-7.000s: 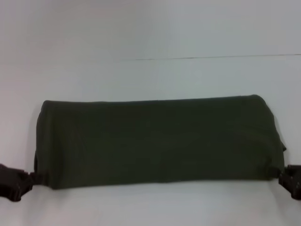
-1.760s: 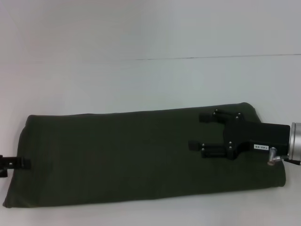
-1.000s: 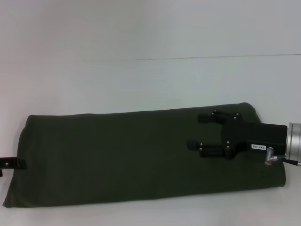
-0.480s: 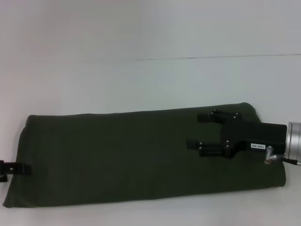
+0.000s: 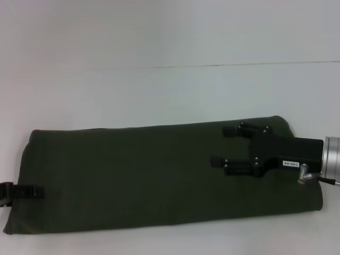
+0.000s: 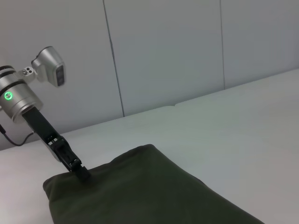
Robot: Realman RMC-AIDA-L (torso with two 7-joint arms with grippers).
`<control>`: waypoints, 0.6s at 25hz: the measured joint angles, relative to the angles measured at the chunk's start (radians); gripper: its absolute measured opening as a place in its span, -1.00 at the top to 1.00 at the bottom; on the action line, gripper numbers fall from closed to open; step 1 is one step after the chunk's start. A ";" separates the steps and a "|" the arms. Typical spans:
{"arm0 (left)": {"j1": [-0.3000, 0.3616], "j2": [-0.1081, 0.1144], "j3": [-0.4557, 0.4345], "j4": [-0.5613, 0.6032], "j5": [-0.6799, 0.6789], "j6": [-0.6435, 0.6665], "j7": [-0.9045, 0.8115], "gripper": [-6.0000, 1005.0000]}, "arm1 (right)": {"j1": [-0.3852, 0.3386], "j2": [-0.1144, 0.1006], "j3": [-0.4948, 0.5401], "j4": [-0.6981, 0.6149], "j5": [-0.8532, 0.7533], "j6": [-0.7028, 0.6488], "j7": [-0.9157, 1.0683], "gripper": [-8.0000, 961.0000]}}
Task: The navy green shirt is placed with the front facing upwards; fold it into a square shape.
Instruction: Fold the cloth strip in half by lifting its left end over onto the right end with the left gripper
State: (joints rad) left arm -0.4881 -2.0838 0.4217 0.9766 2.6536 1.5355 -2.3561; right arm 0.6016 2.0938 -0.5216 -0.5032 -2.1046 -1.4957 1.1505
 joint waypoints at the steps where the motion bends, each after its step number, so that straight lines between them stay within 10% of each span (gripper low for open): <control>1: -0.003 0.002 0.000 -0.008 -0.001 0.000 0.000 -0.76 | 0.000 0.000 0.000 0.000 0.000 0.001 0.000 -0.88; 15: -0.038 0.008 0.001 -0.058 -0.005 0.029 0.001 -0.75 | 0.006 0.000 0.000 0.000 0.000 0.022 0.000 -0.88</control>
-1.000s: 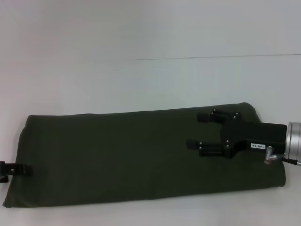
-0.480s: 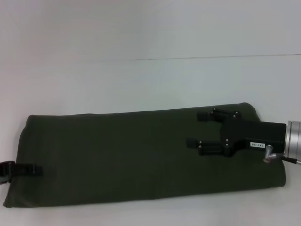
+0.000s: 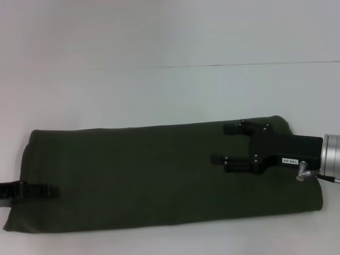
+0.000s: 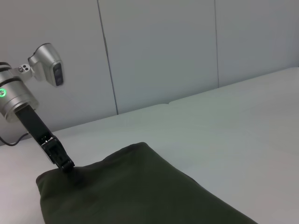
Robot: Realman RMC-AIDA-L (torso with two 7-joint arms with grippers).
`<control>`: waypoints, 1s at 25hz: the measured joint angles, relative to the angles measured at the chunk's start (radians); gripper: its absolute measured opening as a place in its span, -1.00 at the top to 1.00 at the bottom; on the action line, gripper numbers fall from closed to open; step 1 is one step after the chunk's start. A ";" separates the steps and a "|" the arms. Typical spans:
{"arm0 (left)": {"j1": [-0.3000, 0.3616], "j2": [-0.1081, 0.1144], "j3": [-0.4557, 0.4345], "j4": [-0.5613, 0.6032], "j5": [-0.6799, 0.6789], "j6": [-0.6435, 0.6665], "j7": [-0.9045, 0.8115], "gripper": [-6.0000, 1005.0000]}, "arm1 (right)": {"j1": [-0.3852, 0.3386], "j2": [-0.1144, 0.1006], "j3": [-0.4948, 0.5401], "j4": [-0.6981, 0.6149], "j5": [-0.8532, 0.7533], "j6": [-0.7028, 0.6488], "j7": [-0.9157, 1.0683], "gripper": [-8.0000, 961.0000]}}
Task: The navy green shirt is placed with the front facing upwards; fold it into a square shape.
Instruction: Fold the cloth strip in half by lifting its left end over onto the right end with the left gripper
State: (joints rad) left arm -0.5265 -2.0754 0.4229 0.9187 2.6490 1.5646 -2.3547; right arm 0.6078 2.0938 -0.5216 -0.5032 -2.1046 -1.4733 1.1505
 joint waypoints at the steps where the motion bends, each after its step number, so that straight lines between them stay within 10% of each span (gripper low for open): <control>1: -0.001 0.000 0.000 -0.002 0.000 0.000 0.000 -0.75 | 0.000 0.000 0.000 0.000 0.000 0.001 0.000 -0.88; 9: -0.012 0.001 0.000 -0.011 -0.002 -0.002 0.002 -0.75 | 0.002 0.000 0.000 0.000 0.000 0.007 0.000 -0.87; 25: -0.013 0.009 -0.005 -0.006 -0.002 0.000 0.006 0.30 | 0.005 0.001 0.000 0.000 0.000 0.007 0.002 -0.86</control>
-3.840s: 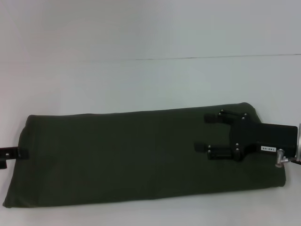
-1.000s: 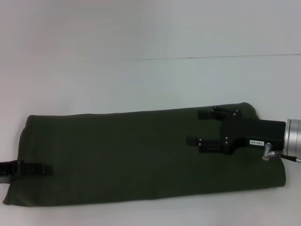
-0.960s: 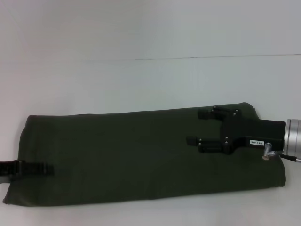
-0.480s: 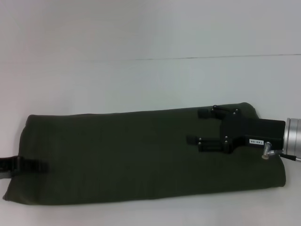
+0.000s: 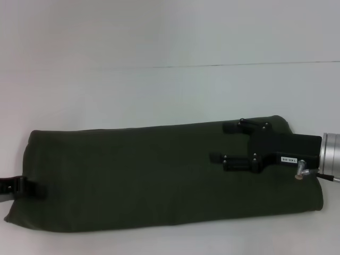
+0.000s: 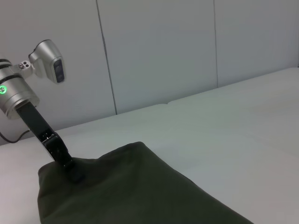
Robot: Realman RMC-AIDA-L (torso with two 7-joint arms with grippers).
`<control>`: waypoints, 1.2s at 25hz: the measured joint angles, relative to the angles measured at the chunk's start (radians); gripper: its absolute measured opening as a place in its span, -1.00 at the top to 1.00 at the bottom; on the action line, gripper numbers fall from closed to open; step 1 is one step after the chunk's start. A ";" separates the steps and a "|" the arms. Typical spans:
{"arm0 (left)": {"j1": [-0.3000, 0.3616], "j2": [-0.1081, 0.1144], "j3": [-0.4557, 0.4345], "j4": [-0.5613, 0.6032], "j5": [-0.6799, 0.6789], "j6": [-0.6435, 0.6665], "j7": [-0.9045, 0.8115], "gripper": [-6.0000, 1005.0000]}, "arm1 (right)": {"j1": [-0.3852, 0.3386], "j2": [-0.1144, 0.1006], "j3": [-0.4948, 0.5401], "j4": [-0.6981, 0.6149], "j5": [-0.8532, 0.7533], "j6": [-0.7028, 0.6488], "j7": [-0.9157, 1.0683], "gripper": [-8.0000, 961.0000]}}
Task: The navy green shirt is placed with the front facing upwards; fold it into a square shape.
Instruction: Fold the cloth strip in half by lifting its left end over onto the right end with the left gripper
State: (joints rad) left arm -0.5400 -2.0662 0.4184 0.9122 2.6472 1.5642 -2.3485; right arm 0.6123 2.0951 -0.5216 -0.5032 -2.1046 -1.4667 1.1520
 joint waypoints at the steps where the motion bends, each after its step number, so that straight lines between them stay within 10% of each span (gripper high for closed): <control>1: 0.000 0.000 0.000 0.000 0.000 0.000 0.000 0.40 | 0.000 0.000 0.000 0.000 0.000 0.000 0.000 -0.86; 9: 0.004 -0.001 -0.002 0.003 0.001 -0.005 0.000 0.85 | 0.001 0.000 0.000 0.008 0.000 -0.002 0.000 -0.86; 30: 0.055 0.015 -0.101 0.178 -0.001 0.046 0.094 0.85 | 0.076 0.004 -0.009 0.155 0.011 0.055 -0.067 -0.85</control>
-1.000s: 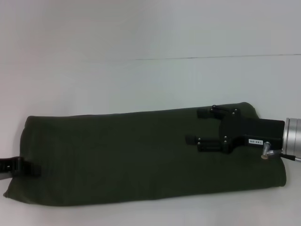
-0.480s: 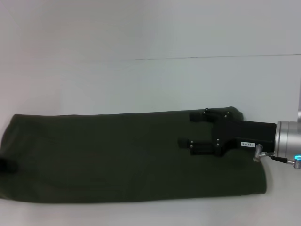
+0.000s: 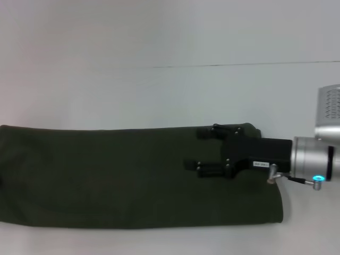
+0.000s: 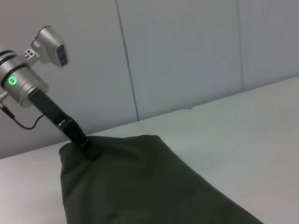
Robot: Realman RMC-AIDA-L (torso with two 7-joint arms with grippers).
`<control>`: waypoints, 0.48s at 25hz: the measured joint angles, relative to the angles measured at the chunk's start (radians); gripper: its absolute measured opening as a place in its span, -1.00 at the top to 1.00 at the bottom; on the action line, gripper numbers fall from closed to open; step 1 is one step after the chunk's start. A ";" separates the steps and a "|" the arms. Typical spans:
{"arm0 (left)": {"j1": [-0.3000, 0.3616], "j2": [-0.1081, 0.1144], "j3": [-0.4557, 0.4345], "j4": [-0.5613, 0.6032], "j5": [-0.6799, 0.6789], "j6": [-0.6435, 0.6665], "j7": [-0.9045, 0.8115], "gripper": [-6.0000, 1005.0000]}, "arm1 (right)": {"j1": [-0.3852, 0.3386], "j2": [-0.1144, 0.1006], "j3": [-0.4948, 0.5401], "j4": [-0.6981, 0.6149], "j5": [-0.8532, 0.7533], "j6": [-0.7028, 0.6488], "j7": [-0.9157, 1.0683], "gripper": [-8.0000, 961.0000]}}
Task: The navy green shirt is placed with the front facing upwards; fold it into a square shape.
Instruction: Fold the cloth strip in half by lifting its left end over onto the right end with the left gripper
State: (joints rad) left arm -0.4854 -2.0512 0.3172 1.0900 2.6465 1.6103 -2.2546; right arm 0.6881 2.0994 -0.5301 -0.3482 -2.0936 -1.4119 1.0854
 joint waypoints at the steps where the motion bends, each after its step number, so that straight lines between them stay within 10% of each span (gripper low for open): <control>1: -0.001 0.000 0.000 0.002 -0.001 0.008 0.005 0.85 | 0.008 0.000 -0.004 0.015 0.000 0.008 -0.008 -0.84; 12: -0.008 0.000 0.005 0.029 -0.248 0.166 0.024 0.85 | 0.068 0.005 -0.053 0.129 -0.001 0.104 -0.082 -0.84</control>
State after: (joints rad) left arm -0.4933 -2.0507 0.3220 1.1185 2.3987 1.7758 -2.2308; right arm 0.7559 2.1041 -0.5829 -0.2192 -2.0950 -1.3084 1.0031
